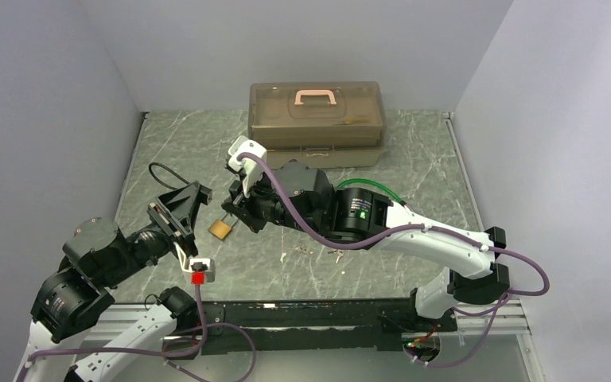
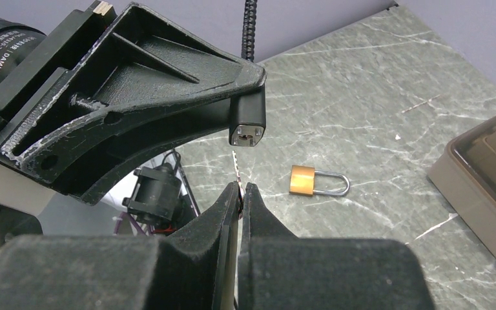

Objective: Unlock with the key

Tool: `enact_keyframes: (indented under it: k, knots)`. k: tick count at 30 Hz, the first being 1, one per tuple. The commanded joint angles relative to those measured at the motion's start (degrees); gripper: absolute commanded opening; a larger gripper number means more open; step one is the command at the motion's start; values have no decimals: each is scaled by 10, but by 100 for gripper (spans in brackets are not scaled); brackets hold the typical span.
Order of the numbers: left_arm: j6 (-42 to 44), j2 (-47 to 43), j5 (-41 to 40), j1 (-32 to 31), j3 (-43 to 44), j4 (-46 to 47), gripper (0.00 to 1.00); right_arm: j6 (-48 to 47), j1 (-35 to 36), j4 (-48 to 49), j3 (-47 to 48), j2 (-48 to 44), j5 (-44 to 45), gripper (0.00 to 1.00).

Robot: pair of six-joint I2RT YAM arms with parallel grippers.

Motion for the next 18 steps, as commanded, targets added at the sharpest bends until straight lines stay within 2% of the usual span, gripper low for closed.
enact_keyframes:
  k: [1,18]
  knots:
    - [3,-1,-3,2,19,37,0,-7,2,23,17,3,9,0]
    - [3,4,3,2,31,29,0,-11,2,33,19,10,11,0]
